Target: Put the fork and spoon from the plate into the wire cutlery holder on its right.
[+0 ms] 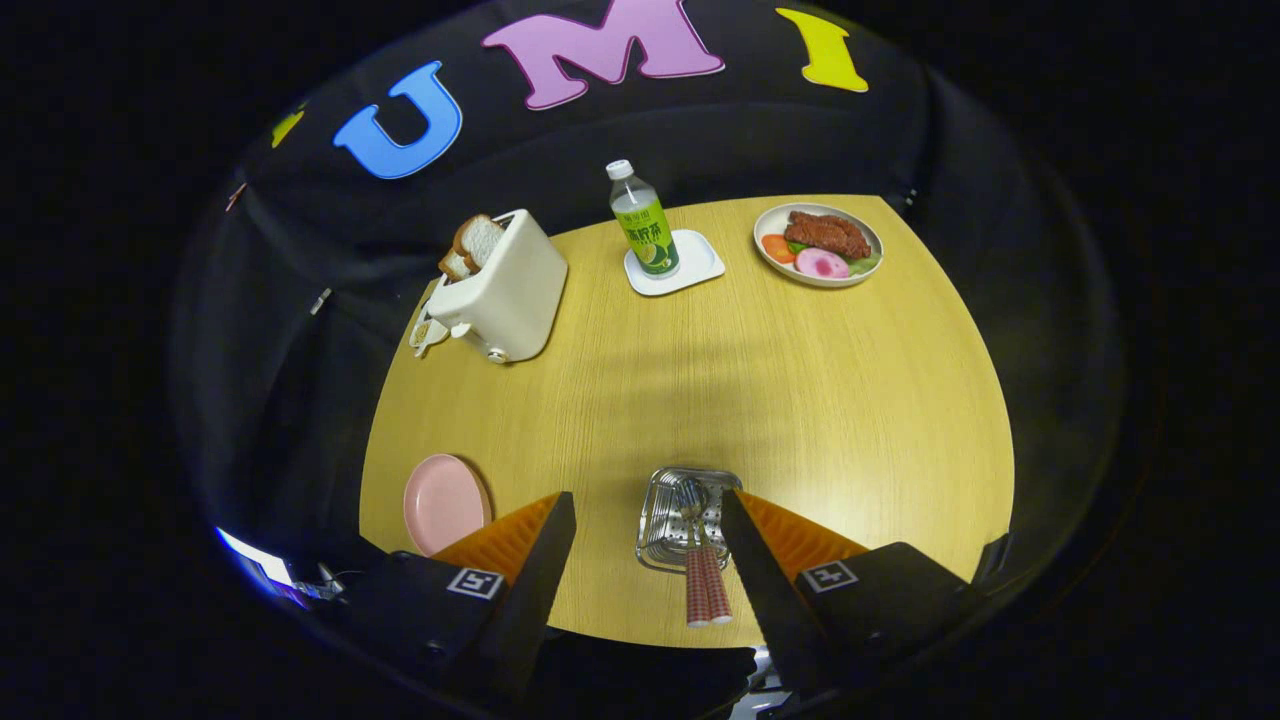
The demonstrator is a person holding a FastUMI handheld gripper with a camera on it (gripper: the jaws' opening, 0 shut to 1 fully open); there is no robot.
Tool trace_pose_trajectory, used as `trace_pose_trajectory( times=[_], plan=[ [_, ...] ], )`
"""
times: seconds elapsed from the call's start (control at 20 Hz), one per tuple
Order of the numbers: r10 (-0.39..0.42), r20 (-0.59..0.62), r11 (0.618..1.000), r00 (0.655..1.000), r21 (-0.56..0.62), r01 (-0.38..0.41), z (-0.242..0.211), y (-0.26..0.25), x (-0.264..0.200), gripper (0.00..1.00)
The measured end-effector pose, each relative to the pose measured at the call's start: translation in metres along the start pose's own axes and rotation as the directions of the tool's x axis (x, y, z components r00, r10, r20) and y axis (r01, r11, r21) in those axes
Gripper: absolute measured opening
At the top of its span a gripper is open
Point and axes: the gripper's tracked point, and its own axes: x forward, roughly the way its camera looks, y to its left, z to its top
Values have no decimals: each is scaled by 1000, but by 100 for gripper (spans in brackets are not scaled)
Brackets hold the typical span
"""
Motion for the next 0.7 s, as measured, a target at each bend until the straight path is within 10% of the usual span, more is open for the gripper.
trace_pose_trajectory(
  times=[0.7],
  plan=[
    [126,359,984,925,-165,-70,64,4,-82,98]
  ],
)
